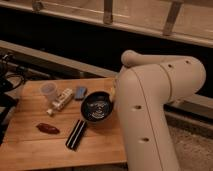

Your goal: Pick up the ceramic bowl

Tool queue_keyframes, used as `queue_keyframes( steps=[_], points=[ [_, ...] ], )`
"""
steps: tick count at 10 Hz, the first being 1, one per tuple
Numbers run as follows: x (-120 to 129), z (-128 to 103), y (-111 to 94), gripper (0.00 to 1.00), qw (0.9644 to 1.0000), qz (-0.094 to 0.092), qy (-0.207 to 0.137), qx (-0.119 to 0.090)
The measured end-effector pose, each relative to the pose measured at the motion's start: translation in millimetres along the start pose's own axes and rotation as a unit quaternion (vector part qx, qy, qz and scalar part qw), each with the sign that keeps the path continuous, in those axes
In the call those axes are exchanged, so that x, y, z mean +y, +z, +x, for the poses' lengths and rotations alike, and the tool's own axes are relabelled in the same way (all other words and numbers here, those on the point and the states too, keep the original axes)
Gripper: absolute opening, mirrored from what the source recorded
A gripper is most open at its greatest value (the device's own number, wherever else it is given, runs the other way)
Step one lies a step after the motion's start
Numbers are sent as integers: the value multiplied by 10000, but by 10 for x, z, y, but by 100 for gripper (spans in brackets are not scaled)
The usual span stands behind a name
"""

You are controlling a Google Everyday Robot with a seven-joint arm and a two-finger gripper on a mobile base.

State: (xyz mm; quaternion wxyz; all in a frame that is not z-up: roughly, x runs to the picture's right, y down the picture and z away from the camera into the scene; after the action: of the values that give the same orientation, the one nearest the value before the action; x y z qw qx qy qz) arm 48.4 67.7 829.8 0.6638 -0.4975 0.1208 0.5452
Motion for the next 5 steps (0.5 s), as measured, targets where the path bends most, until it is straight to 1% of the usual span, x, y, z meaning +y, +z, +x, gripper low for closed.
queue_keyframes(
  steps=[3, 4, 5],
  points=[
    [114, 44, -88, 0, 10000, -4, -70, 55],
    [110, 29, -71, 0, 10000, 5, -71, 68],
    [86, 5, 5, 1, 9999, 16, -66, 96]
  ],
)
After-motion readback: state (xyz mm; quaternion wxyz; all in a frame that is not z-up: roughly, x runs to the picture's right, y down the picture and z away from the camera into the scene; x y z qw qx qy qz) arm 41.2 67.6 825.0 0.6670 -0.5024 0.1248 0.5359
